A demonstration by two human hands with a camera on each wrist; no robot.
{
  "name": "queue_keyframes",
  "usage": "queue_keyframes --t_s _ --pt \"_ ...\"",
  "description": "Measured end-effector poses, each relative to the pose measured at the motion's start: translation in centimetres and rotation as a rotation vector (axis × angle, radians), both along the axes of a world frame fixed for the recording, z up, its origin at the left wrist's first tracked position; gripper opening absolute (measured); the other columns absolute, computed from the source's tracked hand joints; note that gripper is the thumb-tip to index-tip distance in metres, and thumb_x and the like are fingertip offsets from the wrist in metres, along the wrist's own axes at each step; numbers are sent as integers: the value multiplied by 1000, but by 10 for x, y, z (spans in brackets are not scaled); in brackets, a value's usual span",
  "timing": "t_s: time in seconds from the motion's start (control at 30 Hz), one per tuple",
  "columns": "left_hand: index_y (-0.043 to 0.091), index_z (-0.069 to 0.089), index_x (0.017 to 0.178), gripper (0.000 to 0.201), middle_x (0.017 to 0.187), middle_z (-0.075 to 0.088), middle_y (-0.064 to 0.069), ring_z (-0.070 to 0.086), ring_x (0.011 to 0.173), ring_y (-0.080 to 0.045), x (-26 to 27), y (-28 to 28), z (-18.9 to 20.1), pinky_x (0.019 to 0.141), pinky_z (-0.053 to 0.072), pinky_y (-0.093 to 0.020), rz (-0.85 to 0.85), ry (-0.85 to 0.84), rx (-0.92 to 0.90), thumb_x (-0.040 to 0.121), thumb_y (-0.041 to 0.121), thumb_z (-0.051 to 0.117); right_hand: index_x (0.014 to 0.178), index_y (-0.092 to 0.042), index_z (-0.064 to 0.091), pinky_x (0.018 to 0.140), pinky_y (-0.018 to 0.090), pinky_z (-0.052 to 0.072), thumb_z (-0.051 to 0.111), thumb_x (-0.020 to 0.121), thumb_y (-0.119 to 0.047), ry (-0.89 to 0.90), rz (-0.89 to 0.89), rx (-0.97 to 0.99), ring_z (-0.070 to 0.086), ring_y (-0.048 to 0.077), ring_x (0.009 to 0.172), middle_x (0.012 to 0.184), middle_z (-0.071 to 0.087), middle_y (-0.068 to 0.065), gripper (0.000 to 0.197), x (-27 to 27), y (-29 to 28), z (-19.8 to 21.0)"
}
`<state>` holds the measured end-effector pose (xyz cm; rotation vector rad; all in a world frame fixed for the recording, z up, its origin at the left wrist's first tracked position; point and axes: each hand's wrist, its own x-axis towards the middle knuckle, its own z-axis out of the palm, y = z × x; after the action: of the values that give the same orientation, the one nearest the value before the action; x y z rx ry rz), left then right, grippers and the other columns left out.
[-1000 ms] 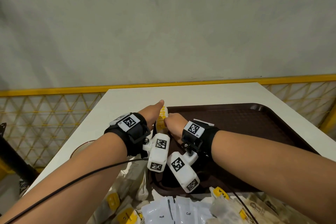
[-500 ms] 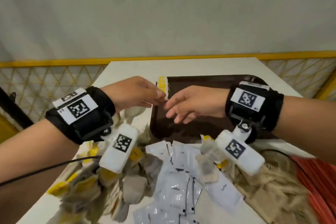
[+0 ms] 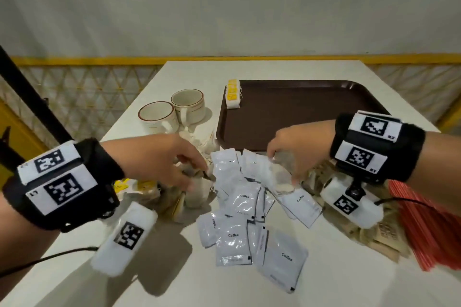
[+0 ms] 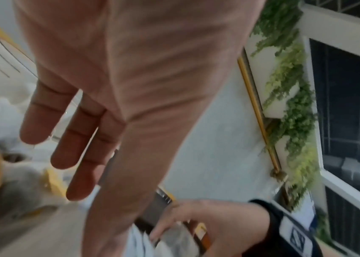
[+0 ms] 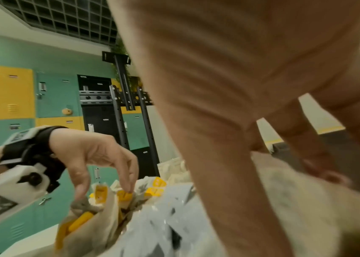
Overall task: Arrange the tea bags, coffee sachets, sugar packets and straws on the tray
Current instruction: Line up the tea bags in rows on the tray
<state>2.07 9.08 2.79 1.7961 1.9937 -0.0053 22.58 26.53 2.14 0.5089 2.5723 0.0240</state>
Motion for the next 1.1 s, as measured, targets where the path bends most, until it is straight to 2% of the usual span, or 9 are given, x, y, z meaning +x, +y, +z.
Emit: queue_keyframes --t_s 0.1,0.23,0.33,0.53,0.63,0.77,0.87,0.97,1.1 --pt "37 65 99 21 91 61 21 57 84 1 14 2 -13 78 48 -18 -39 114 -33 80 33 70 126 -27 51 88 29 47 82 71 -33 31 -51 -60 48 16 101 116 42 -3 64 8 2 -11" --pt "36 56 77 21 71 55 19 49 64 5 18 11 -13 60 36 -9 -72 140 4 87 18 62 100 -19 62 78 26 43 73 80 -19 228 -71 -65 52 14 95 101 51 -7 23 13 4 -18" --pt "32 64 83 14 77 59 16 53 73 4 20 14 5 65 41 -12 -44 8 166 88 18 63 86 -18 67 78 25 50 72 78 -13 393 -153 -148 58 10 90 94 62 -9 11 22 10 -12" --pt "22 67 91 15 62 52 12 50 55 -2 48 35 6 58 42 -16 141 -368 456 95 17 53 99 -29 66 70 3 39 73 79 -13 811 -210 -376 54 -12 81 93 60 -22 26 37 -2 -2" --pt "13 71 88 28 79 71 -6 58 66 -10 67 50 -12 63 46 -23 278 -607 507 92 1 46 109 -26 63 78 19 50 70 78 -2 979 -306 -553 61 5 80 100 63 -9 40 38 -11 -20" --pt "12 75 81 31 91 68 -26 58 75 -22 77 58 -40 64 49 -26 478 -910 580 90 3 46 112 -15 61 69 22 52 64 81 8 1219 -494 -748 60 14 71 94 63 8 39 45 -17 -40" --pt "16 72 83 24 77 68 -10 58 63 -11 79 56 -56 60 48 -23 480 -967 638 89 0 56 107 -16 63 72 23 53 64 81 10 1301 -520 -750 59 16 70 94 65 9 36 52 -17 -44" --pt "13 64 102 24 81 68 -6 62 66 -13 77 56 -61 59 51 -21 433 -1056 672 87 -4 60 105 -19 64 74 22 53 67 80 7 1312 -504 -712 60 14 69 94 65 6 36 55 -15 -44" --pt "10 59 110 33 71 69 -2 63 59 -10 77 56 -62 54 49 -19 454 -1170 717 81 -4 66 113 -26 61 74 20 50 79 77 -21 1109 -492 -476 56 3 67 94 61 -5 40 59 -11 -46"
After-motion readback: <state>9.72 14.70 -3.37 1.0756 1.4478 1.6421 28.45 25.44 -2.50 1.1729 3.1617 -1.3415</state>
